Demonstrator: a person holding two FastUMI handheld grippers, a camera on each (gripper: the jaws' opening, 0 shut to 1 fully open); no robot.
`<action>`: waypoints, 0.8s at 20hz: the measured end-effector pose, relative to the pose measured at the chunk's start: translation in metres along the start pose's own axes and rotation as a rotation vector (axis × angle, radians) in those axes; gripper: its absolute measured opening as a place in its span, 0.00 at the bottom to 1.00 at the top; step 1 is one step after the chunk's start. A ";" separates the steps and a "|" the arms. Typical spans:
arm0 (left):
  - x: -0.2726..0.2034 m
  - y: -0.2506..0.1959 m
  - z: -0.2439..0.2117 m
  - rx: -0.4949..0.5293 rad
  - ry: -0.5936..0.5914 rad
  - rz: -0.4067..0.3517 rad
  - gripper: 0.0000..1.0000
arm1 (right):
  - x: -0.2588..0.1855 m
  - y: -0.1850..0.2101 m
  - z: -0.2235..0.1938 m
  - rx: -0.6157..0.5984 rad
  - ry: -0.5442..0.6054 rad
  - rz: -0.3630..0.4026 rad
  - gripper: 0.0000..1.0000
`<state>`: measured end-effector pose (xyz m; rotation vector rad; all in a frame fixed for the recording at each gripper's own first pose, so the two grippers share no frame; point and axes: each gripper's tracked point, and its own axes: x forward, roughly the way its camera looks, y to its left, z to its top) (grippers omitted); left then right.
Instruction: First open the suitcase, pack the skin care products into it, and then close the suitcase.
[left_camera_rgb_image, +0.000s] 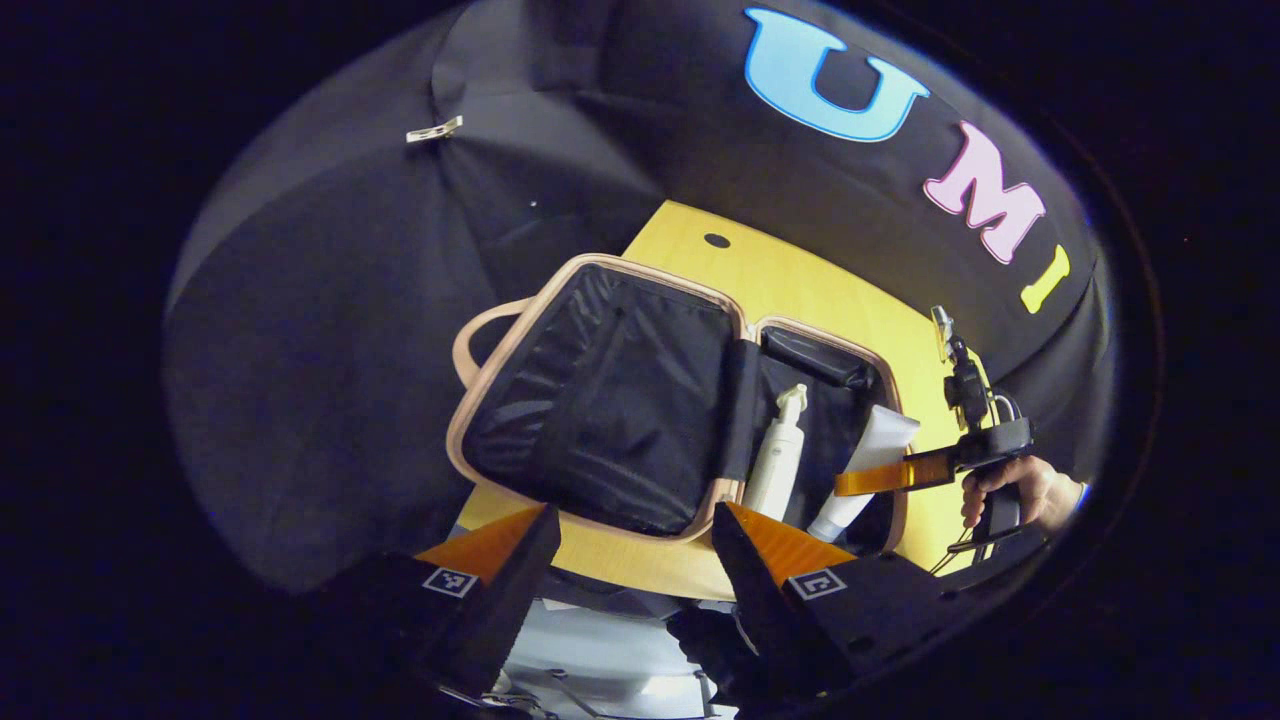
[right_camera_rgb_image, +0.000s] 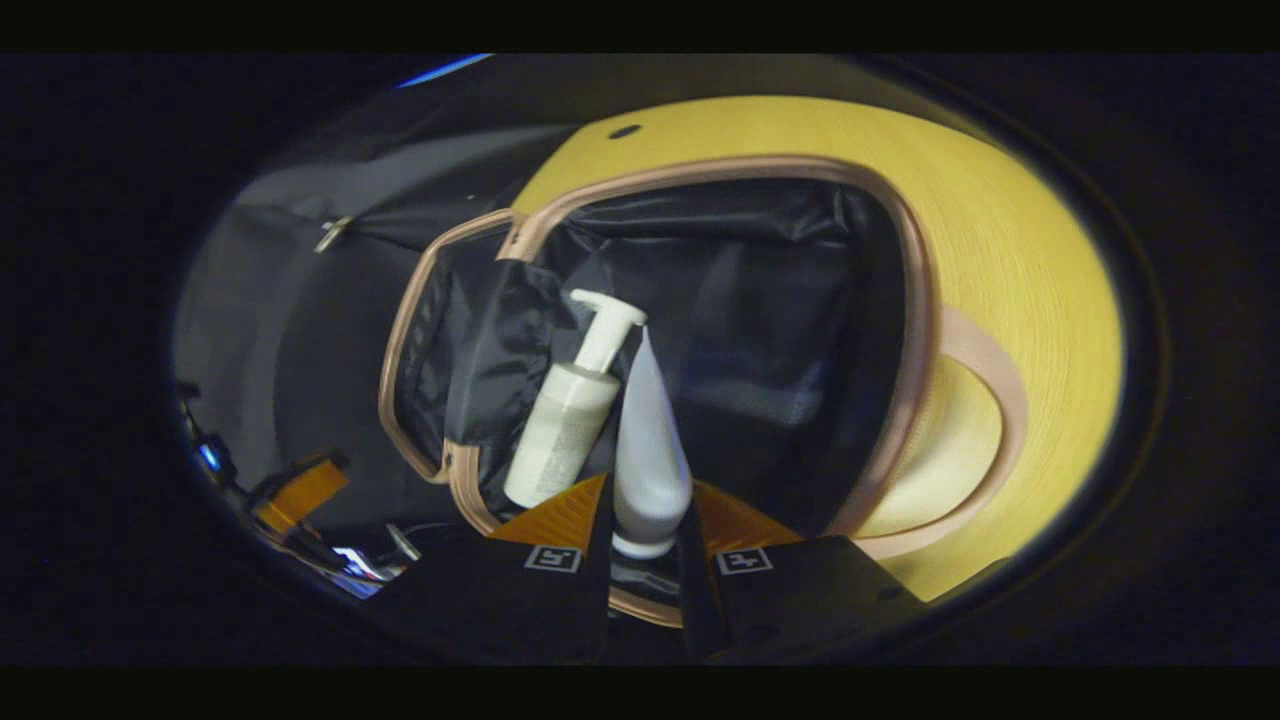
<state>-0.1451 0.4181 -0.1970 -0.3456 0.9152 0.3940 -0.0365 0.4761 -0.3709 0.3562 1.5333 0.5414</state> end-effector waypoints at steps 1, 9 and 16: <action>-0.002 0.008 0.001 -0.012 -0.003 0.015 0.96 | 0.002 -0.004 0.003 0.019 -0.012 -0.028 0.40; 0.020 0.055 0.037 -0.066 -0.005 0.093 0.96 | -0.057 0.024 0.001 -0.169 -0.164 -0.027 0.98; 0.075 0.106 0.128 -0.048 -0.034 0.177 0.96 | -0.159 0.024 0.020 -0.333 -0.436 0.067 0.97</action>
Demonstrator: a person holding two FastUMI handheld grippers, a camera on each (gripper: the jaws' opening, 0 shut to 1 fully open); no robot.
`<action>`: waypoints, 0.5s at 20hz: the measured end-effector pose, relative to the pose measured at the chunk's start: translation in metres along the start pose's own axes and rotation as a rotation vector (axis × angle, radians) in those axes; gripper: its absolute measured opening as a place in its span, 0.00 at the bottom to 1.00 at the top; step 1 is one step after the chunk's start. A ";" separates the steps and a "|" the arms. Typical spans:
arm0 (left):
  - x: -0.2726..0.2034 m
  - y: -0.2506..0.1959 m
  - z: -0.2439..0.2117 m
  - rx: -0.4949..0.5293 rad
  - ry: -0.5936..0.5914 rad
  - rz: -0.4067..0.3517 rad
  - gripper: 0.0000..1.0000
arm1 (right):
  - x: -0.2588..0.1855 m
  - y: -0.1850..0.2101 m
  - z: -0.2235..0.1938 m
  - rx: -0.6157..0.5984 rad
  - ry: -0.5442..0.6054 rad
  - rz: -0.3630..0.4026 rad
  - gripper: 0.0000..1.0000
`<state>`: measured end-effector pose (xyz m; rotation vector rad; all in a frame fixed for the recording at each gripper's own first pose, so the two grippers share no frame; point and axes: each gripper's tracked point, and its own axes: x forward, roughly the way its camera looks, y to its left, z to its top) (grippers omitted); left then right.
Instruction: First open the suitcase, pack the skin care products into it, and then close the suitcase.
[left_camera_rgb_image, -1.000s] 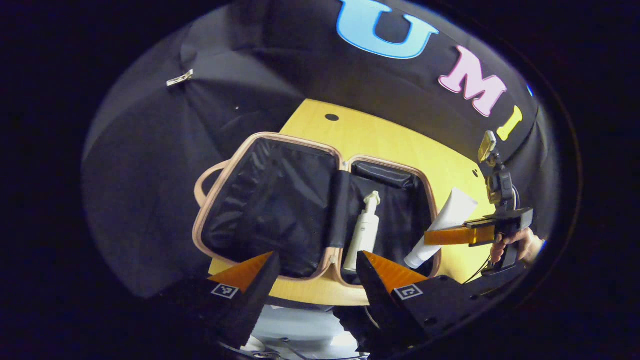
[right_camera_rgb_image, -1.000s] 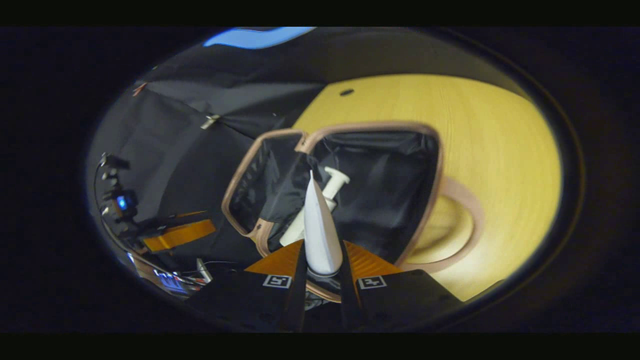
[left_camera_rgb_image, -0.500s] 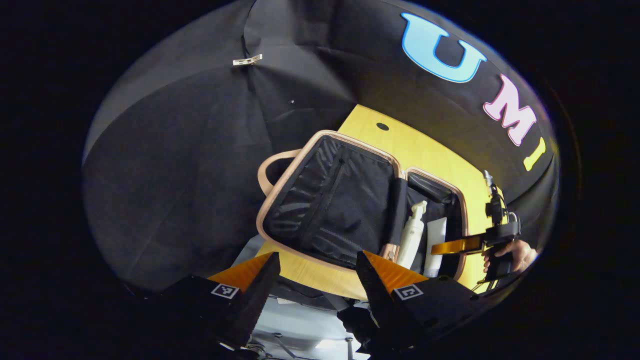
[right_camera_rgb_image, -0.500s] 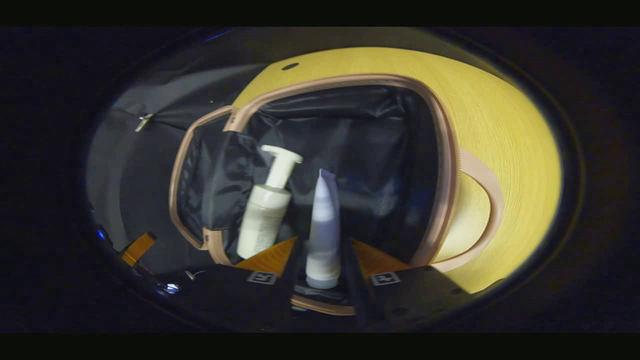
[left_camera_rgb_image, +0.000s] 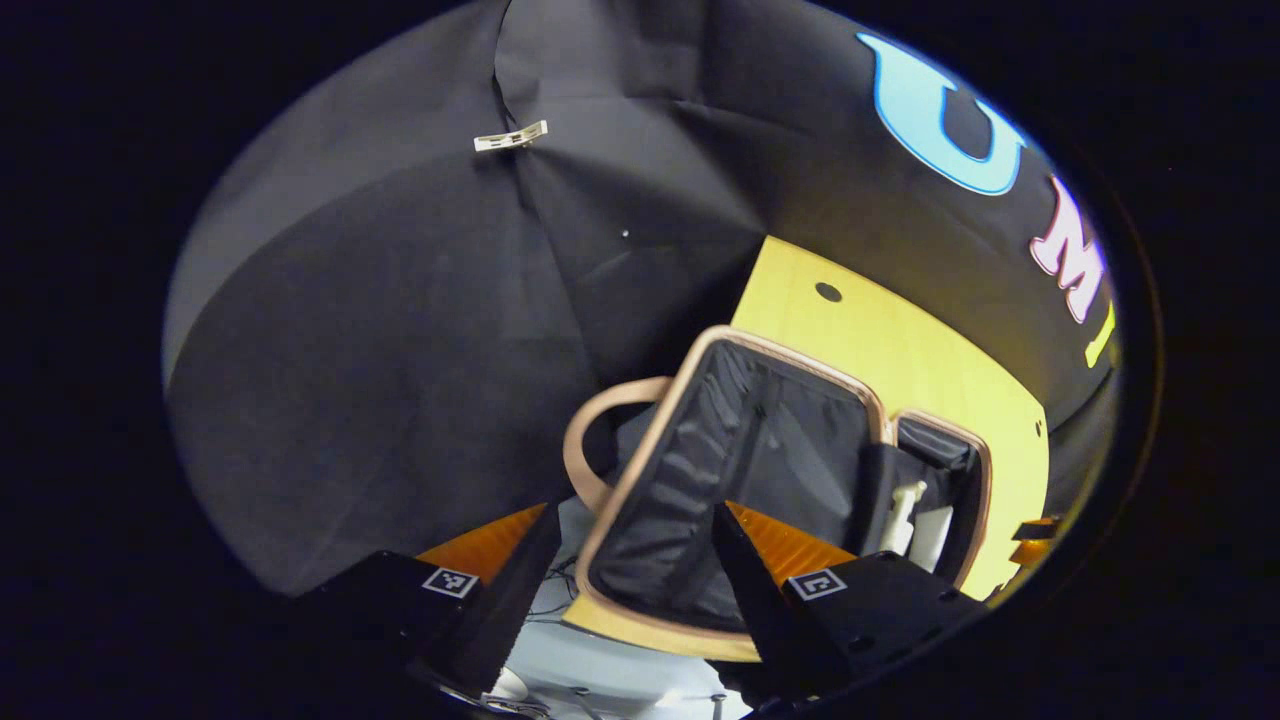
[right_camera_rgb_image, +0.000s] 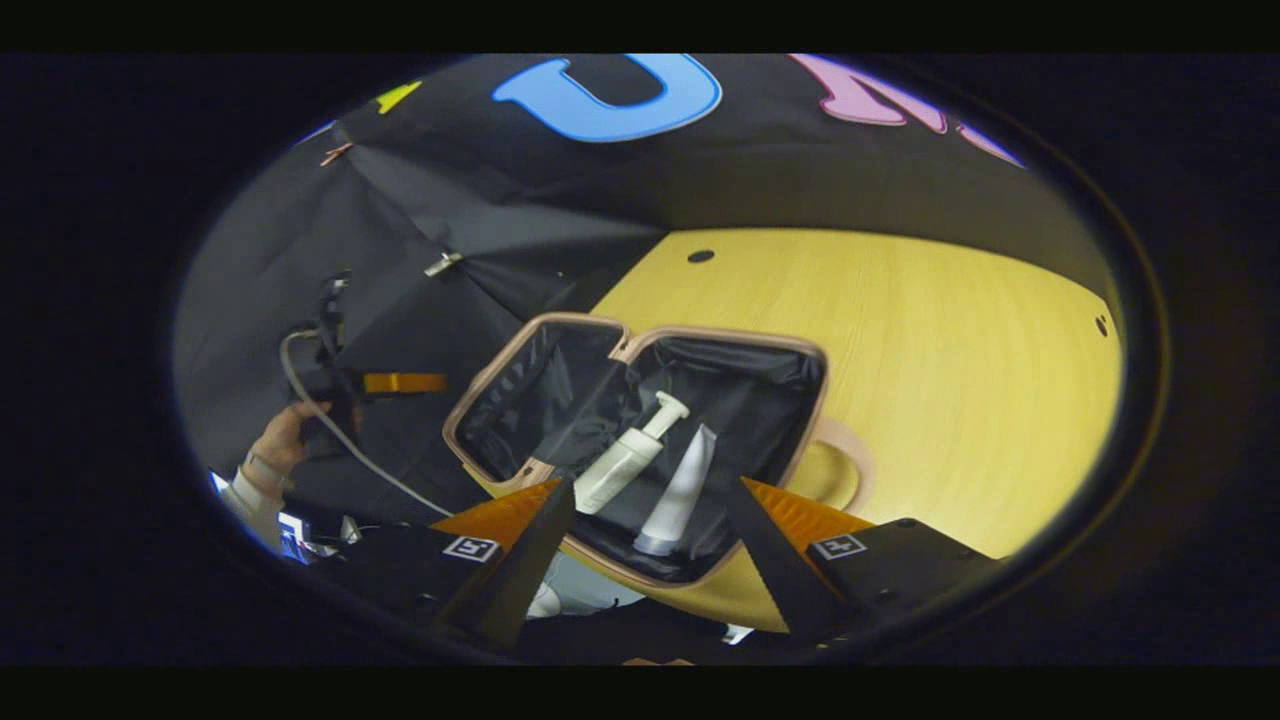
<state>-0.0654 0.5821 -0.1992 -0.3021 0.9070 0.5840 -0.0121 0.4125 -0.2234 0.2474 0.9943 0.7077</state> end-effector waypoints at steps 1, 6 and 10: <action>0.014 0.008 0.014 0.000 -0.001 0.017 0.96 | -0.011 -0.008 0.000 -0.020 -0.019 -0.016 0.97; 0.085 0.031 0.022 0.053 0.139 0.075 0.96 | -0.048 -0.036 -0.016 -0.022 -0.055 -0.107 0.96; 0.133 0.051 0.001 0.042 0.277 0.104 0.89 | -0.061 -0.052 -0.022 0.021 -0.040 -0.156 0.96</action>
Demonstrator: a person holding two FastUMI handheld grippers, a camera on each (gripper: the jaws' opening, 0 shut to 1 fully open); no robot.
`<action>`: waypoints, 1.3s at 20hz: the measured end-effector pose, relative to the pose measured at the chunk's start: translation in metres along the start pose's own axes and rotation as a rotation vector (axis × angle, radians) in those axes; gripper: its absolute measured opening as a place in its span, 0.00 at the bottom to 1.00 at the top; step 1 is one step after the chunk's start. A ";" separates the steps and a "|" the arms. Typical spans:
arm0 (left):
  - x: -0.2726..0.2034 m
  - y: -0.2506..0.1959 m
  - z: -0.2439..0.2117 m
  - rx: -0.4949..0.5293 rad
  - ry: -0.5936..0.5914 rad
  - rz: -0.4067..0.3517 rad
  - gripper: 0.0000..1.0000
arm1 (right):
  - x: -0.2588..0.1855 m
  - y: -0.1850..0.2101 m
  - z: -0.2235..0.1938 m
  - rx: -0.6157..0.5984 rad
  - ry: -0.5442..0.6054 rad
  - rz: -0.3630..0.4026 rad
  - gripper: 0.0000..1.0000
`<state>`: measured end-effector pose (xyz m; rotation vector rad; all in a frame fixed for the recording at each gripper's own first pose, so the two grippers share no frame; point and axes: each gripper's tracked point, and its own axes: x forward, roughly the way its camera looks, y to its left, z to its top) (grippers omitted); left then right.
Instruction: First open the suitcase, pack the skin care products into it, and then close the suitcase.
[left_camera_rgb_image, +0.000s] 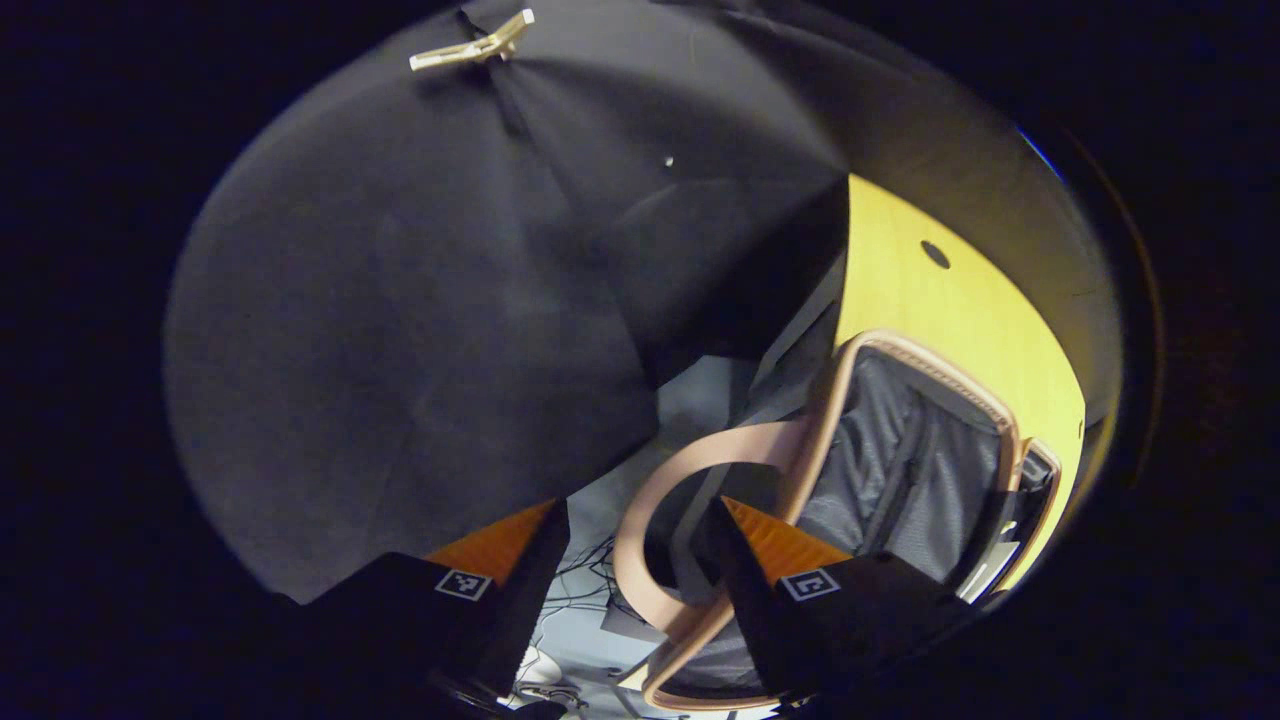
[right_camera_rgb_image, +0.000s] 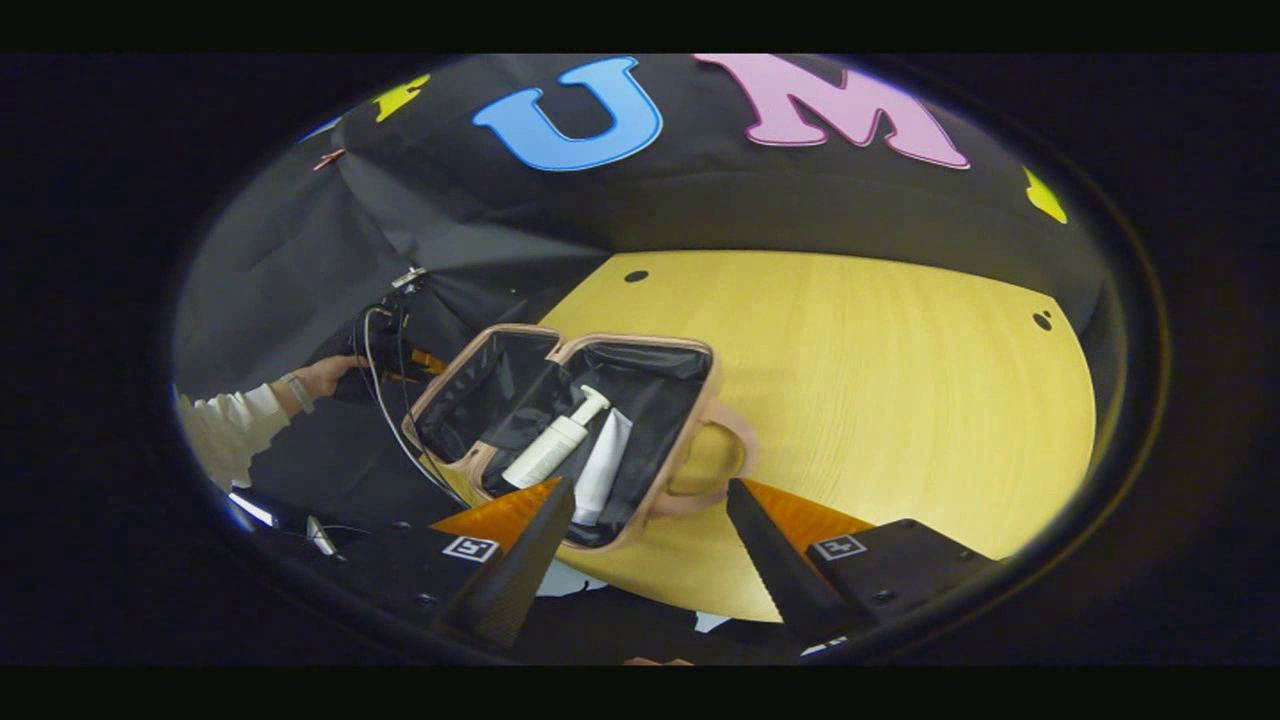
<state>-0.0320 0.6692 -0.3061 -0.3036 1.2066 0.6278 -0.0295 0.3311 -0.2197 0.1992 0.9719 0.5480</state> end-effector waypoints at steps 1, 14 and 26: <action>0.009 0.005 -0.004 -0.003 0.026 0.023 0.89 | -0.003 -0.003 -0.001 -0.003 0.004 -0.006 0.96; -0.039 -0.013 0.017 0.007 -0.082 -0.031 0.13 | -0.014 -0.001 0.010 0.001 -0.027 -0.005 0.97; -0.260 -0.106 0.041 0.176 -0.391 -0.277 0.07 | -0.043 0.013 0.026 -0.043 -0.144 0.047 0.97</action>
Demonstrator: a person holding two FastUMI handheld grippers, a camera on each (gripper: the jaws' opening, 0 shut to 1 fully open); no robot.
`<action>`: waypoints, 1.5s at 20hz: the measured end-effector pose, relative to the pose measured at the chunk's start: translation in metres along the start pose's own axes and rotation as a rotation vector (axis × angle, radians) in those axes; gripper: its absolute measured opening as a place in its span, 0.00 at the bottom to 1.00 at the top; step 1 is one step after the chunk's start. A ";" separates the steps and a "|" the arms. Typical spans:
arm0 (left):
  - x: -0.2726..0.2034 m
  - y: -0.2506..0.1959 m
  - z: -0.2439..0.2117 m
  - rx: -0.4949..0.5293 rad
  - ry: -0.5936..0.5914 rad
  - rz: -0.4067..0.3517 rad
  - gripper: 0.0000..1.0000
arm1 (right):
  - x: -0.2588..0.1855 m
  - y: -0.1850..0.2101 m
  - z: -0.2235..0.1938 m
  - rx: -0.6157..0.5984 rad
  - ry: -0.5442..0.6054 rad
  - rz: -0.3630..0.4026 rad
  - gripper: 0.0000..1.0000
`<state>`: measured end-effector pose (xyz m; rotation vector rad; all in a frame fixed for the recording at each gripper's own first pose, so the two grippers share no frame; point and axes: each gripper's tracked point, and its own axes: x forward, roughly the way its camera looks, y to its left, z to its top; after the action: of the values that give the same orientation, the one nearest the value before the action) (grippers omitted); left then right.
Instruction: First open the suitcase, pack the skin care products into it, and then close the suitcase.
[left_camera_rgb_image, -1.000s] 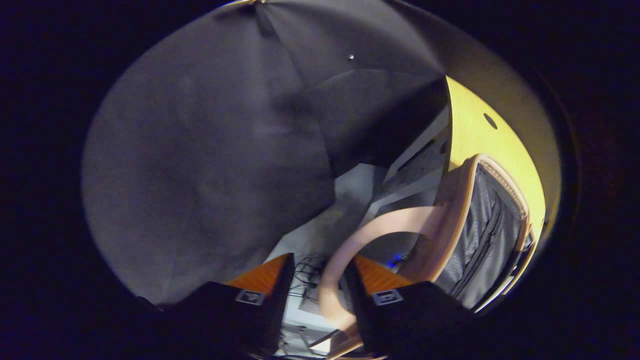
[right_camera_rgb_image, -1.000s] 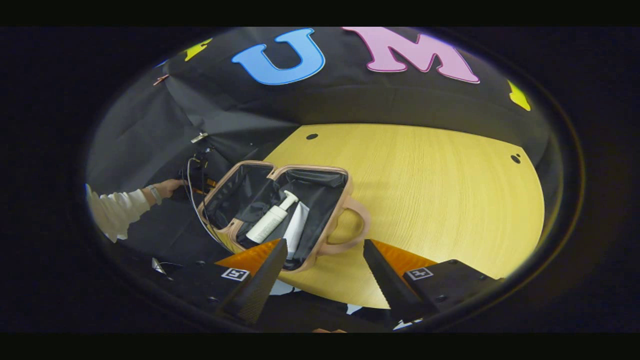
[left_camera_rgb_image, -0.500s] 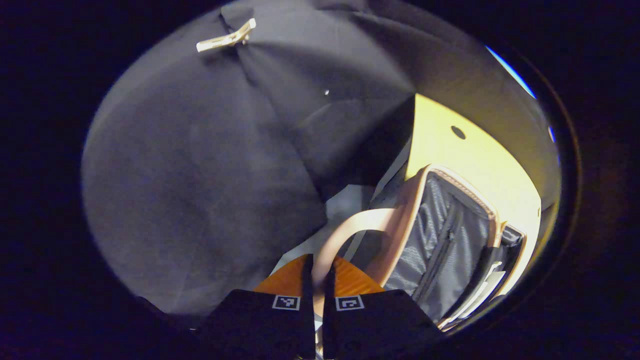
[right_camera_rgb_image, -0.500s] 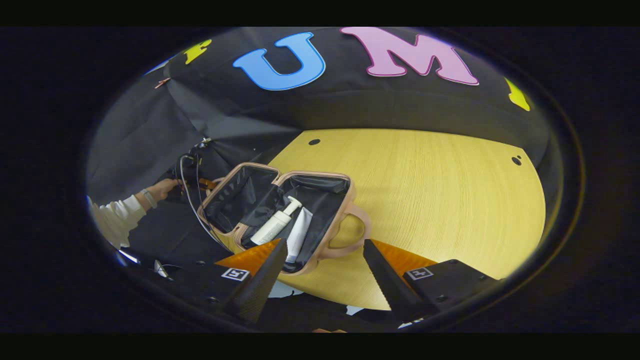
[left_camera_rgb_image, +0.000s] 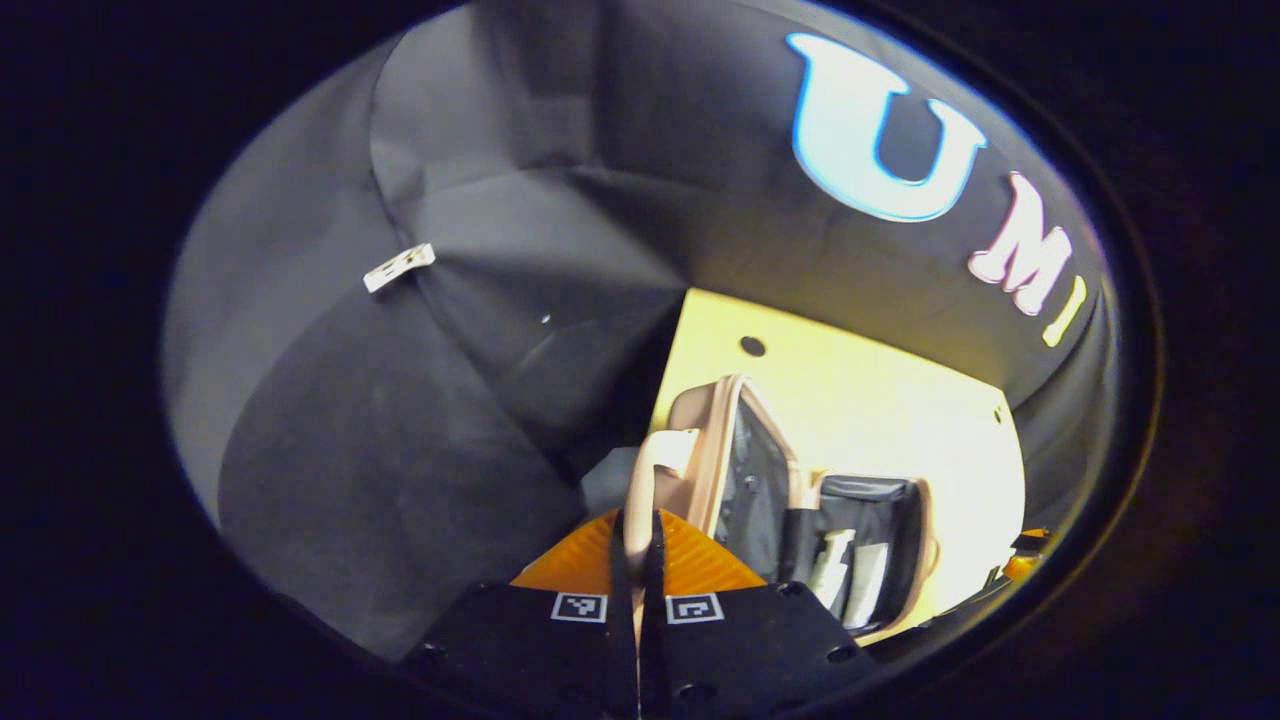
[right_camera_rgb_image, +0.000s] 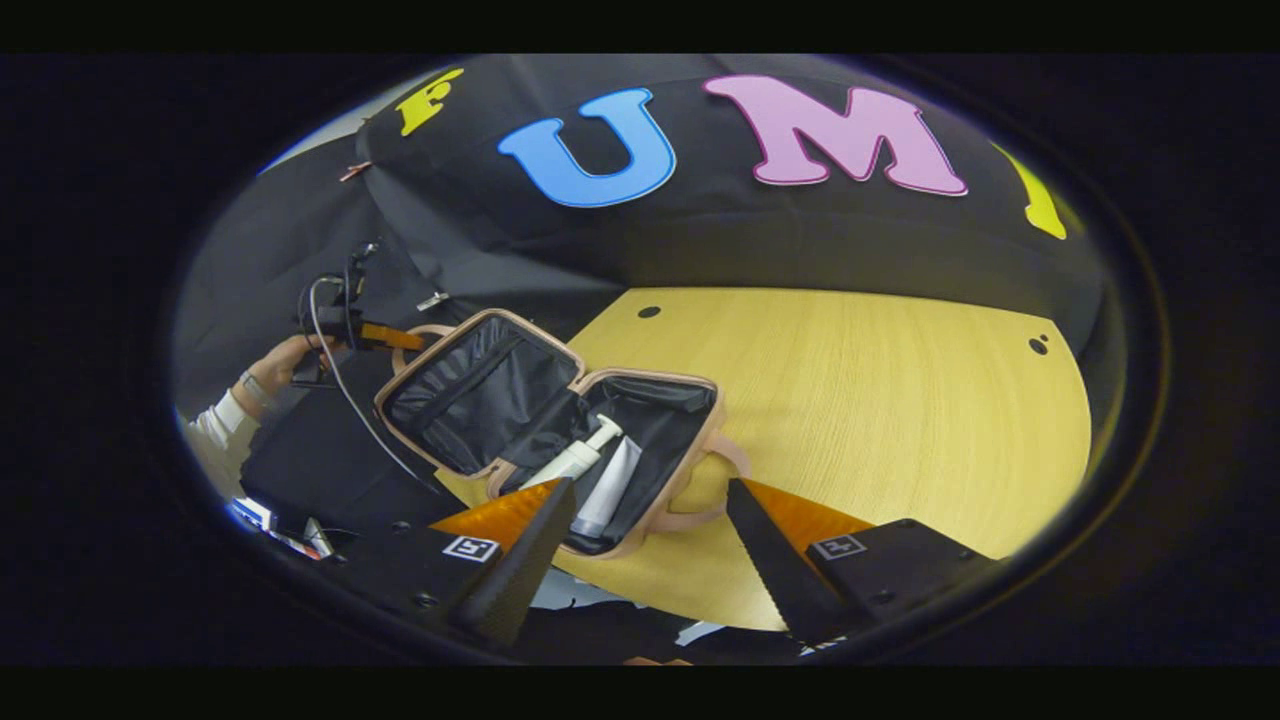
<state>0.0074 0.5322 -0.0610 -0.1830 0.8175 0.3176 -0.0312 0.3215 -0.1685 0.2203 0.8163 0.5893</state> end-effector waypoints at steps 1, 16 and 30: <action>-0.010 -0.020 0.005 0.008 -0.017 -0.028 0.07 | -0.004 -0.001 0.000 -0.001 -0.008 0.002 0.96; -0.017 -0.372 -0.090 0.160 0.100 -0.679 0.07 | -0.055 -0.046 0.012 0.061 -0.145 -0.097 0.97; 0.096 -0.444 -0.244 0.370 0.317 -0.437 0.14 | -0.138 -0.115 -0.022 0.195 -0.242 -0.310 0.96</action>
<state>0.0560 0.0671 -0.2792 -0.0607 1.1062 -0.2827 -0.0746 0.1472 -0.1443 0.3295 0.6560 0.1862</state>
